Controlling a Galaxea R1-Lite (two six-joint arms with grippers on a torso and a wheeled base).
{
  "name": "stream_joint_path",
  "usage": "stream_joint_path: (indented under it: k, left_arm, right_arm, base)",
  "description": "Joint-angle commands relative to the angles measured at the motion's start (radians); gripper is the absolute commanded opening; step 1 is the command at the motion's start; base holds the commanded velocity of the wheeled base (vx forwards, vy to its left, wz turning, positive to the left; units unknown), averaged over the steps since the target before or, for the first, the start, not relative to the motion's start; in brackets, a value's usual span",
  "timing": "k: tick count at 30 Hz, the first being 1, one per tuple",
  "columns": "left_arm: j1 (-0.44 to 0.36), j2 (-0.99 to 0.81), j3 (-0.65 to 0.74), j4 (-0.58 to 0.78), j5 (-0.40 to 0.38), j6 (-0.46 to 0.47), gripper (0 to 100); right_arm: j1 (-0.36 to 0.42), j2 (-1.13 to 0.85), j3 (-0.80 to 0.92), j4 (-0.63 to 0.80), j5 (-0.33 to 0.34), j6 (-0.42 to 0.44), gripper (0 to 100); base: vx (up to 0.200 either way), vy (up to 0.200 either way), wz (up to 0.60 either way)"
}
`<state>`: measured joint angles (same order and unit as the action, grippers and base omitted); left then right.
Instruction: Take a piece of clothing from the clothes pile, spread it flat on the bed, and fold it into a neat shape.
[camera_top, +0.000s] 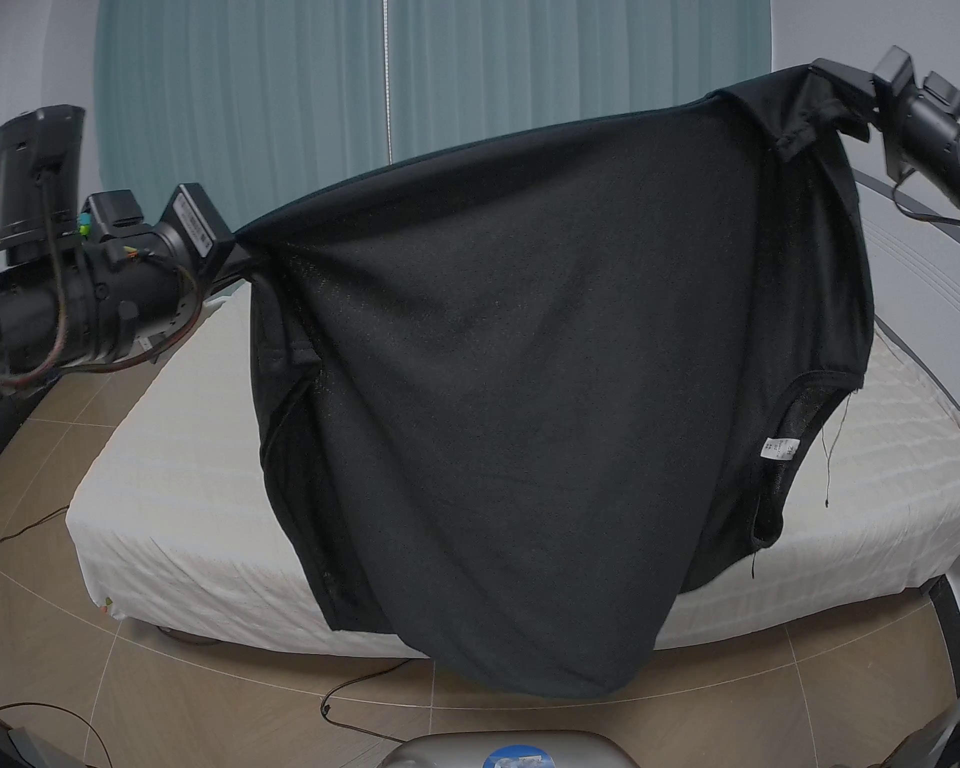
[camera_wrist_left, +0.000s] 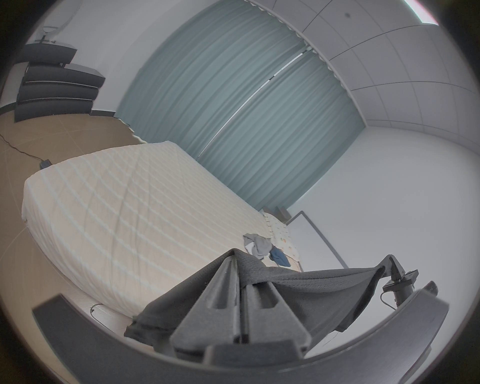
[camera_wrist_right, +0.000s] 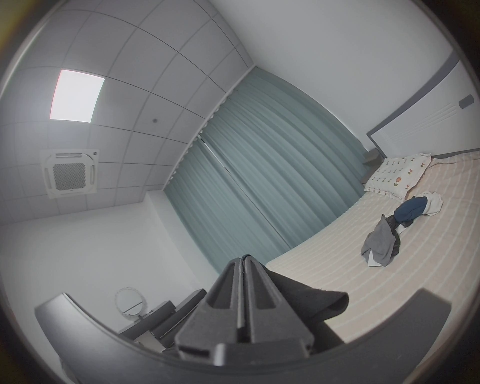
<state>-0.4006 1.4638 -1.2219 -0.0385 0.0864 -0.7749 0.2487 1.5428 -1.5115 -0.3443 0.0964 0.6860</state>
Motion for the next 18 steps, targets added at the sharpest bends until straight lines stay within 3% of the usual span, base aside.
stream_joint_path:
  k: [1, 9, 18]
  left_arm:
    - [0.074, 0.280, -0.136, -0.004, 0.000, -0.003, 0]
    - [0.083, 0.443, -0.212, -0.034, 0.003, -0.003, 0]
    - [0.103, 0.675, -0.398, -0.040, 0.007, -0.003, 0]
  right_arm:
    - [-0.017, 0.362, -0.230, -0.015, -0.038, -0.008, 0]
    - [-0.023, 0.500, -0.259, -0.094, -0.052, -0.009, 0]
    - [-0.057, 0.635, -0.262, -0.117, -0.087, -0.011, 0]
  base:
    - [0.200, 0.000, 0.00]
    - [0.200, 0.000, 0.00]
    - [0.200, 0.000, 0.00]
